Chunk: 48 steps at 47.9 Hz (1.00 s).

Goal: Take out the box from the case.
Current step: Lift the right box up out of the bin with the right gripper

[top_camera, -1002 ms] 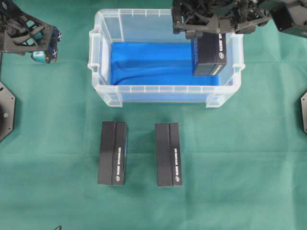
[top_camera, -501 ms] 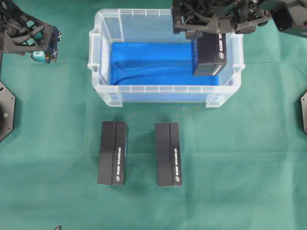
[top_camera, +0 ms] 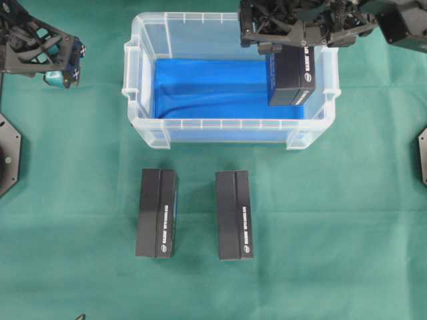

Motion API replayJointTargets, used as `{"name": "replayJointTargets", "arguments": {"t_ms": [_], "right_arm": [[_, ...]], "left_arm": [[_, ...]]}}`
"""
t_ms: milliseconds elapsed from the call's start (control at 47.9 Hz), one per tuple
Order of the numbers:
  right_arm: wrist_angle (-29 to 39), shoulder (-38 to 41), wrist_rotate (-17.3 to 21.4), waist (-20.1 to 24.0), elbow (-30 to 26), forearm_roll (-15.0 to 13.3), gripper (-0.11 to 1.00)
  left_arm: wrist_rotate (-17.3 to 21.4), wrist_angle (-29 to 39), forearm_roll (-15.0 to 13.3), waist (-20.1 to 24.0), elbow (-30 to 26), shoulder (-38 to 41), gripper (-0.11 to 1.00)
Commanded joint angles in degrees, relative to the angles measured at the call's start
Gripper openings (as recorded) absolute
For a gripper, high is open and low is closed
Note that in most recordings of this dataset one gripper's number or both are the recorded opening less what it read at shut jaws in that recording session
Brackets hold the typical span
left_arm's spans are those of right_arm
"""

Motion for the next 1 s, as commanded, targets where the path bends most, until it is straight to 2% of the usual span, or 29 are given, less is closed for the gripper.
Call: {"name": "replayJointTargets", "arguments": {"t_ms": [0, 647, 835, 981], "right_arm": [[0.1, -2.2, 0.1, 0.3, -1.7, -0.4, 0.65], [0.1, -2.1, 0.1, 0.2, -1.7, -0.4, 0.65], [0.8, -2.2, 0.4, 1.8, -1.6, -0.4, 0.65], [2.1, -2.2, 2.8, 4.0, -1.6, -0.4, 0.65]], "left_arm": [[-0.1, -0.2, -0.1, -0.2, -0.7, -0.7, 1.00], [-0.2, -0.2, -0.1, -0.2, -0.7, -0.7, 1.00], [-0.1, -0.2, 0.0, -0.2, -0.7, -0.7, 1.00], [-0.1, -0.2, 0.0, -0.2, -0.7, -0.7, 1.00]]}}
